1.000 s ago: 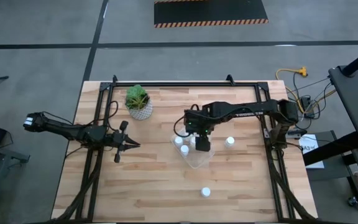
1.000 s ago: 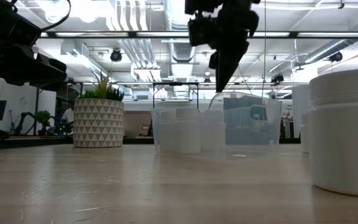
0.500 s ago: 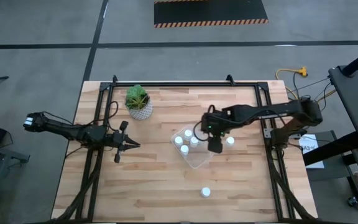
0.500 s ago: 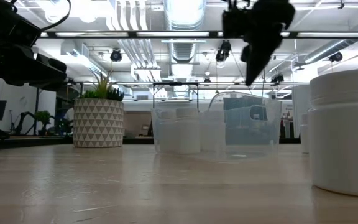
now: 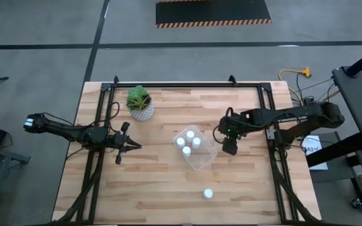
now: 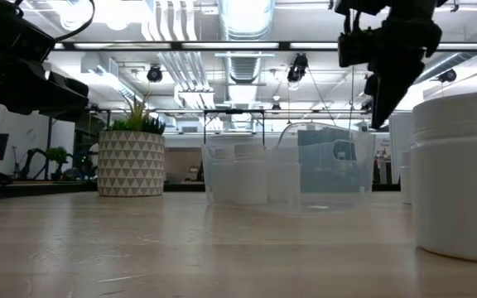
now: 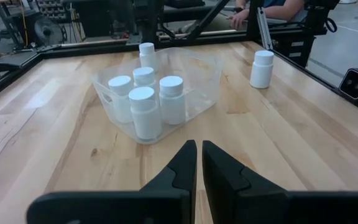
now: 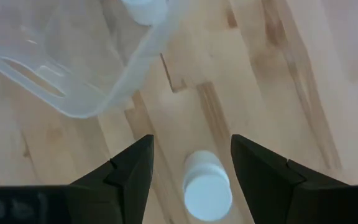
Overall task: Pick and place pill bottles into a basket
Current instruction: Put the white medicine bottle in the transparent bin
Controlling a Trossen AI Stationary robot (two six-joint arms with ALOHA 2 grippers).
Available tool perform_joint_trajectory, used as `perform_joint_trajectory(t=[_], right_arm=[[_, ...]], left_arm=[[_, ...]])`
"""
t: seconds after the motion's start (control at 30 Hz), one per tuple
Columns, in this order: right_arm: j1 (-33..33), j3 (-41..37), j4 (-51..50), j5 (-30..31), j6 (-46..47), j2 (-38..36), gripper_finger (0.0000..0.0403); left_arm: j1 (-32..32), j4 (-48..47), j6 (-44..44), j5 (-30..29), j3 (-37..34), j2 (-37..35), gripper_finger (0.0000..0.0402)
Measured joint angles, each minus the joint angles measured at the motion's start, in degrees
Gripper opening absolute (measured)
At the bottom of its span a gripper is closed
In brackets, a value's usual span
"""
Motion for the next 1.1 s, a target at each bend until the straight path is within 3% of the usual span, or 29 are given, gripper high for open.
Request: perform_joint_trajectory(t=[1.1], right_arm=[[0.0,-3.5,-6.3,1.7,-0.2,-0.6,0.0203]], left_arm=[[0.0,0.2,-0.1,-0.1,0.1,0.0,0.0008]])
